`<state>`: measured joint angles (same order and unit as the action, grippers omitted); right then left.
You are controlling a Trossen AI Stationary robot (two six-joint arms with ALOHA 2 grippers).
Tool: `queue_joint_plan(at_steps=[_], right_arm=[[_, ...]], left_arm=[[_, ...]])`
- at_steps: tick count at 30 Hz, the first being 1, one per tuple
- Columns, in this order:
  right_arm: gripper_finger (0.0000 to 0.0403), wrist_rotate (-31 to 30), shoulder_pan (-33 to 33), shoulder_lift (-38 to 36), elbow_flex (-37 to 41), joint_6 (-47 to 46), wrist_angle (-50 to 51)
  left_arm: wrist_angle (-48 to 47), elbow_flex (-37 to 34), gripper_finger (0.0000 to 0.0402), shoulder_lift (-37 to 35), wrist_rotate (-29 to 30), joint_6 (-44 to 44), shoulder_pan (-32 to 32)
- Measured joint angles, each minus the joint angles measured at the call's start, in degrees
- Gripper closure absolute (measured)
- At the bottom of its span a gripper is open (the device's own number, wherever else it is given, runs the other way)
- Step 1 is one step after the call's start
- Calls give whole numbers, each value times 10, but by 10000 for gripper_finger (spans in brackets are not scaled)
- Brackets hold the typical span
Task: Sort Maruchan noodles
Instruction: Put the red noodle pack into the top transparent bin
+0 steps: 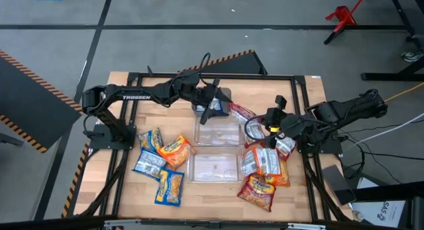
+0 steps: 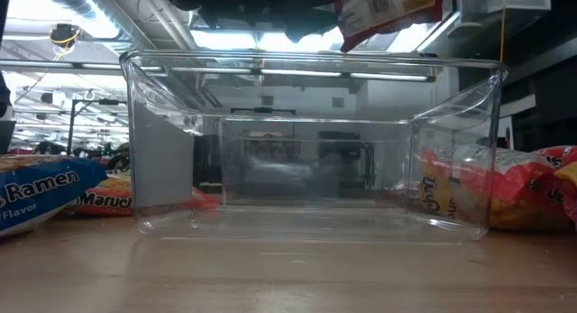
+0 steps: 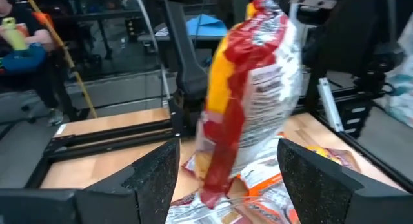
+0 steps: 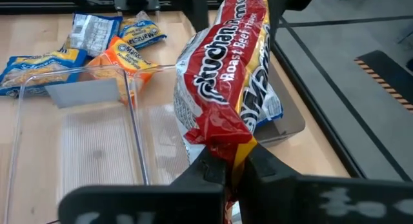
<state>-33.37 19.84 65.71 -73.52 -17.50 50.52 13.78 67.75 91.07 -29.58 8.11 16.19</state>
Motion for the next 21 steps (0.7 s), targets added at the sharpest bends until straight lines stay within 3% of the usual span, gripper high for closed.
queue_joint_plan(at_steps=[4, 10, 21], right_arm=[[403, 0, 0, 0, 0, 15, -6], [403, 0, 0, 0, 0, 20, -15], [403, -4, 0, 0, 0, 30, -17]], left_arm=[[2, 0, 147, 0, -18, 0, -9], [27, 0, 147, 13, 19, 0, -13], [71, 0, 147, 26, -2, -13, -25]])
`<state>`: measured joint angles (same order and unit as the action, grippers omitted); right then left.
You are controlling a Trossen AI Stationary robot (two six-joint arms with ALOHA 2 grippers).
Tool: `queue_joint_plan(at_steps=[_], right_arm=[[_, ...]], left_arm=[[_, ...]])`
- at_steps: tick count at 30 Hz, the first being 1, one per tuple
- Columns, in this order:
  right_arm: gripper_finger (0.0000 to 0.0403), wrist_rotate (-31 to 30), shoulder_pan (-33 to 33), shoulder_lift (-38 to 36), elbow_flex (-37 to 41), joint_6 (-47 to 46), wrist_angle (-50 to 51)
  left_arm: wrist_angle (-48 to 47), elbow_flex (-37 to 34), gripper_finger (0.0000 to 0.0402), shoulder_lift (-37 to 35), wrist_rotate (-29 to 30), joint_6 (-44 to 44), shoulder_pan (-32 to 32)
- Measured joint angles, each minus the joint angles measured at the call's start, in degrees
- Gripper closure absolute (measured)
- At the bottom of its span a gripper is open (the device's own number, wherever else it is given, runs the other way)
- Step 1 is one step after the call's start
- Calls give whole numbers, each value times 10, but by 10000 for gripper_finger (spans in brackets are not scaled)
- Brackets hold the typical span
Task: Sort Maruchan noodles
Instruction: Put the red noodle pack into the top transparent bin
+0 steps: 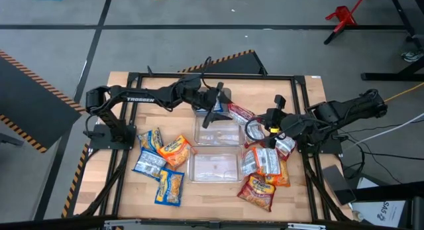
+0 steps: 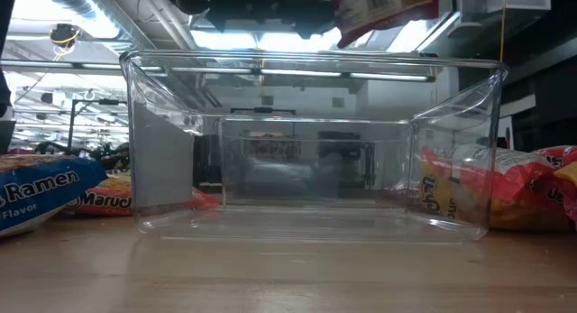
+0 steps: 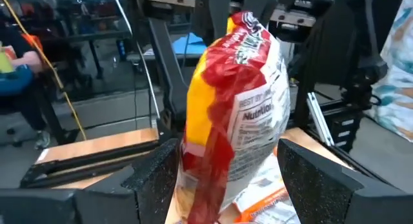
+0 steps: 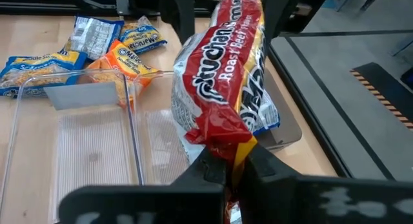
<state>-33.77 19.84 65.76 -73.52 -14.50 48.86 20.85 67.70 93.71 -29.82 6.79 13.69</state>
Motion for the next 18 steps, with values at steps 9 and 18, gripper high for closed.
queue_joint_plan(at_steps=[9, 18], right_arm=[[403, -1, 0, 0, 0, 24, -31], [403, 23, -23, 0, 0, 41, -55]], left_arm=[[11, 0, 147, 5, -29, 2, -13], [24, 0, 147, 5, -8, 9, -30]])
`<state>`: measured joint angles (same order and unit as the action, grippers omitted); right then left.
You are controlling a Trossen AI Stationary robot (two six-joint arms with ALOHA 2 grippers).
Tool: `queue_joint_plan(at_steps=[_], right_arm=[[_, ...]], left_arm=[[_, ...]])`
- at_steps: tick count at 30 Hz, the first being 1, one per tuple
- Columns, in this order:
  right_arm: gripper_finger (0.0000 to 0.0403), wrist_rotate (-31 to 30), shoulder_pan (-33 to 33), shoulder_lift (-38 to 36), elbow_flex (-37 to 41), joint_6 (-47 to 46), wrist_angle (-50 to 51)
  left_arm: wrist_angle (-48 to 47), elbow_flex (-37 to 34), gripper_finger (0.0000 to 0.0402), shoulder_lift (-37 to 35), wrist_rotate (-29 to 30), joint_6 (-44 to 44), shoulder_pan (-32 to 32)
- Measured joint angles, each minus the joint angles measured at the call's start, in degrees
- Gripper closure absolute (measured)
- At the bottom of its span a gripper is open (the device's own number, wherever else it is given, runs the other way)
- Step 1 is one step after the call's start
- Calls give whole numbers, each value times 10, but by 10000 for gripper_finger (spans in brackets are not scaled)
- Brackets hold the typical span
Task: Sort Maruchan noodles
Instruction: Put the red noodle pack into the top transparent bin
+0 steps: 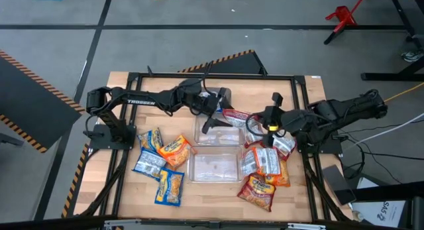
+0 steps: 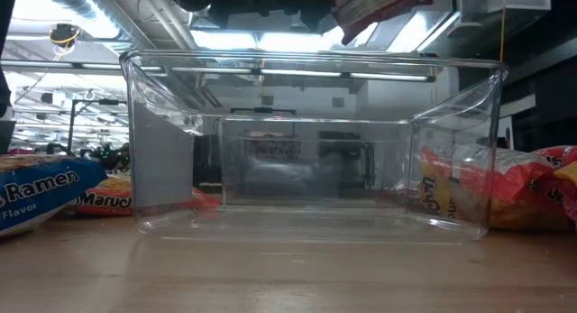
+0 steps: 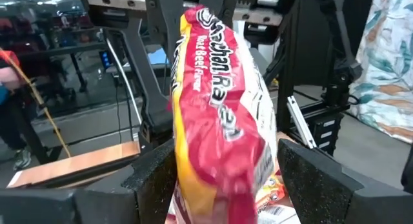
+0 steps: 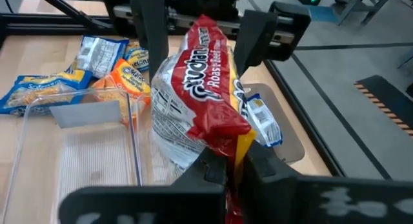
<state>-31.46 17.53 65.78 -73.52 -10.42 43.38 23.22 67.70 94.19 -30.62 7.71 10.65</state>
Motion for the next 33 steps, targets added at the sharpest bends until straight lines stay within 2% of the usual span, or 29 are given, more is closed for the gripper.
queue_joint_plan(at_steps=[15, 26, 33], right_arm=[[403, 25, -12, 21, 0, 33, -38], [394, 24, -12, 28, 0, 49, -38], [355, 28, -12, 28, 0, 49, -35]], left_arm=[[0, 0, 149, 0, 29, 0, -3], [-1, 0, 208, 0, 42, 0, -4], [-3, 0, 222, 0, 46, 0, -4]])
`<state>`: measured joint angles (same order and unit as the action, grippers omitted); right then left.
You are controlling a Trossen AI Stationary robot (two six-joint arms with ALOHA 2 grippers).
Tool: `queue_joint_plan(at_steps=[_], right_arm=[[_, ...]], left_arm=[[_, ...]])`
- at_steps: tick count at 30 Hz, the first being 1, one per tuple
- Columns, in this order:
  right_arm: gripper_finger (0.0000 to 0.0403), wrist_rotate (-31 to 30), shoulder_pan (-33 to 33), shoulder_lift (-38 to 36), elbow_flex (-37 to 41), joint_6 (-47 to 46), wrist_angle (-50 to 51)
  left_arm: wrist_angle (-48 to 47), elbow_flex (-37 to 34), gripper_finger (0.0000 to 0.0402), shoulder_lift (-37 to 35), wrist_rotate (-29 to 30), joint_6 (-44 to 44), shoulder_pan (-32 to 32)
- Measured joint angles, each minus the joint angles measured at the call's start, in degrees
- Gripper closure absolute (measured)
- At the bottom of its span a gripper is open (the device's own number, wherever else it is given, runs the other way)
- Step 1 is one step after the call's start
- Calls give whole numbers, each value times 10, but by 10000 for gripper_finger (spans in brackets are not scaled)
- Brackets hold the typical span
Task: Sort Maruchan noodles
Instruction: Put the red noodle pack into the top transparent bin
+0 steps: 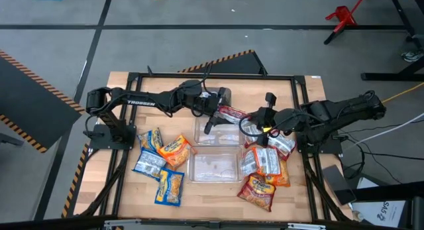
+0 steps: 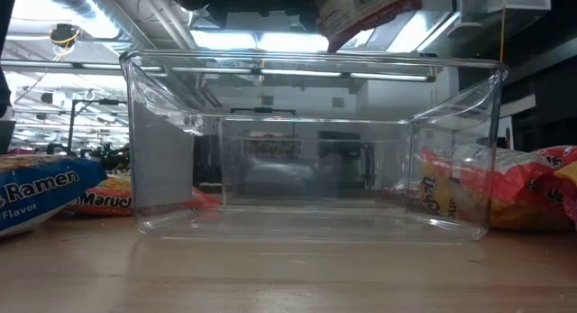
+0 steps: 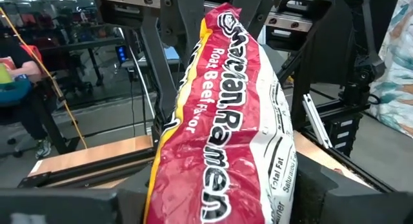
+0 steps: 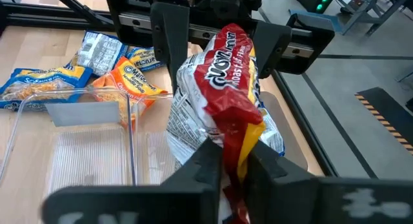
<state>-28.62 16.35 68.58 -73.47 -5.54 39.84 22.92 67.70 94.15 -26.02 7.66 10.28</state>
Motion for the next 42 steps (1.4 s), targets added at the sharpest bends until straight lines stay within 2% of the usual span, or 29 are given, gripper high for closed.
queue_joint_plan(at_steps=[9, 14, 16, 20, 25, 32, 35, 38, 42], right_arm=[[232, 14, 1, -27, 0, -2, 4], [197, 14, 2, -66, 0, -26, 5], [193, 14, 2, -81, 0, -32, 6], [192, 14, 2, -104, 0, -33, 8], [192, 13, 2, -111, 0, -33, 8], [191, 12, 2, -111, 0, -49, 40], [191, -5, 2, -109, 0, -89, 109], [191, -27, 1, -97, 0, -175, 223], [191, -4, 1, -66, 1, -301, 355]], left_arm=[[-14, 0, 226, 0, 25, -3, 3], [-46, 0, 226, -6, 30, -16, 2], [-91, 0, 228, -18, 36, -5, -1], [-198, 1, 237, -38, 98, 37, -19], [-234, 1, 252, -41, 168, 75, -39], [-281, 1, 257, -41, 180, 75, -40], [-302, 1, 257, -40, 179, 64, -39], [-310, 1, 257, -40, 188, 47, -39], [-311, 1, 250, -40, 189, 40, -39]])
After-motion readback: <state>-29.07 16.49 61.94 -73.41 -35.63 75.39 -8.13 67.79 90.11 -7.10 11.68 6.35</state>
